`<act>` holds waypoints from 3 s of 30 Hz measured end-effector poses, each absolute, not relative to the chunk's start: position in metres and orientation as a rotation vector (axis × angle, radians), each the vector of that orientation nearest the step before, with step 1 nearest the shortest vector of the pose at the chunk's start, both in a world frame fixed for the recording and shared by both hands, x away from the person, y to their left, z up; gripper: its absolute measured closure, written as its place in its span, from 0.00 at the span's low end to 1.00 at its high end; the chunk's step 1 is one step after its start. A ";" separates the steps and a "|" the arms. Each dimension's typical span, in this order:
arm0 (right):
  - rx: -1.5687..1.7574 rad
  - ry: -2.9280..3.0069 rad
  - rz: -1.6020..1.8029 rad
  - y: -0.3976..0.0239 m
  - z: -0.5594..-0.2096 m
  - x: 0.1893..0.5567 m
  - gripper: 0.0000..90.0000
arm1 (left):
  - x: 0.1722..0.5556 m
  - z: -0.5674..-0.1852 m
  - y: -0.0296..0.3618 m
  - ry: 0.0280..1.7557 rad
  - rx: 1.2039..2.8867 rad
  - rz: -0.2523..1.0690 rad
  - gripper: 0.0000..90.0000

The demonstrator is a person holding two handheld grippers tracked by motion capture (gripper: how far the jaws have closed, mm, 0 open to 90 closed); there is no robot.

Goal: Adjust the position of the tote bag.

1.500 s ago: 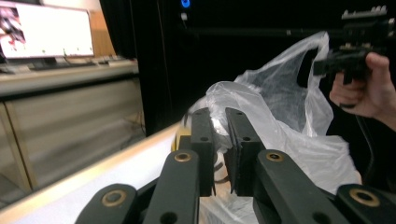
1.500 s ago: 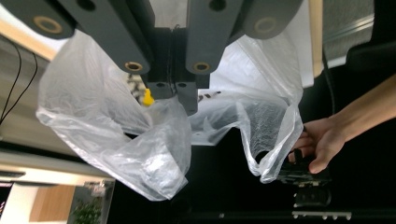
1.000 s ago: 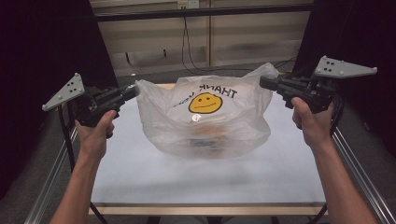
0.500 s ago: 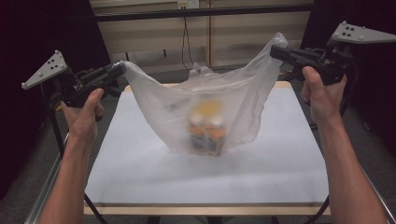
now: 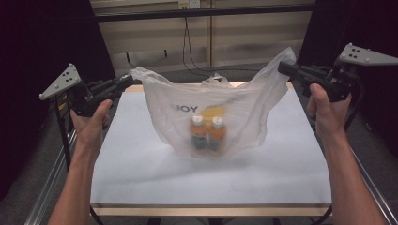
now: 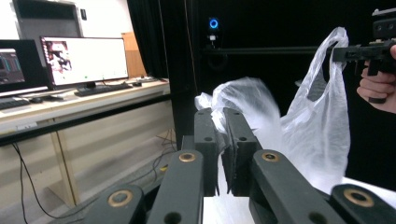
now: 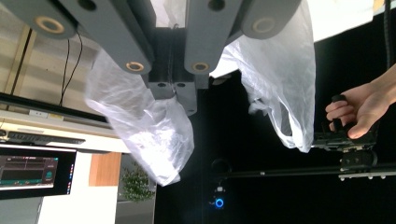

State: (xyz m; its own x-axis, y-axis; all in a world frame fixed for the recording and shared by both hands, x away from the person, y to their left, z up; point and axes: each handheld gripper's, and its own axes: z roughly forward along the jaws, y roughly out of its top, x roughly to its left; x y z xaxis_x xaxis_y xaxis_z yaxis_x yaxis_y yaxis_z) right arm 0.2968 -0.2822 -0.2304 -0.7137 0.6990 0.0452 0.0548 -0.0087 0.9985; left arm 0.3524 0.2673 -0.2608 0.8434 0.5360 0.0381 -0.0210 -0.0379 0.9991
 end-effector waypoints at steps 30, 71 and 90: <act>0.964 1.967 1.676 -0.280 -0.330 0.301 1.00 | 0.343 -0.359 0.269 0.468 1.806 0.365 0.96; 1.181 2.240 1.430 -0.259 -0.431 0.336 1.00 | 0.365 -0.439 0.256 0.601 2.151 0.299 0.96; 1.229 2.413 1.162 -0.257 -0.469 0.343 1.00 | 0.373 -0.471 0.258 0.682 2.346 0.323 0.96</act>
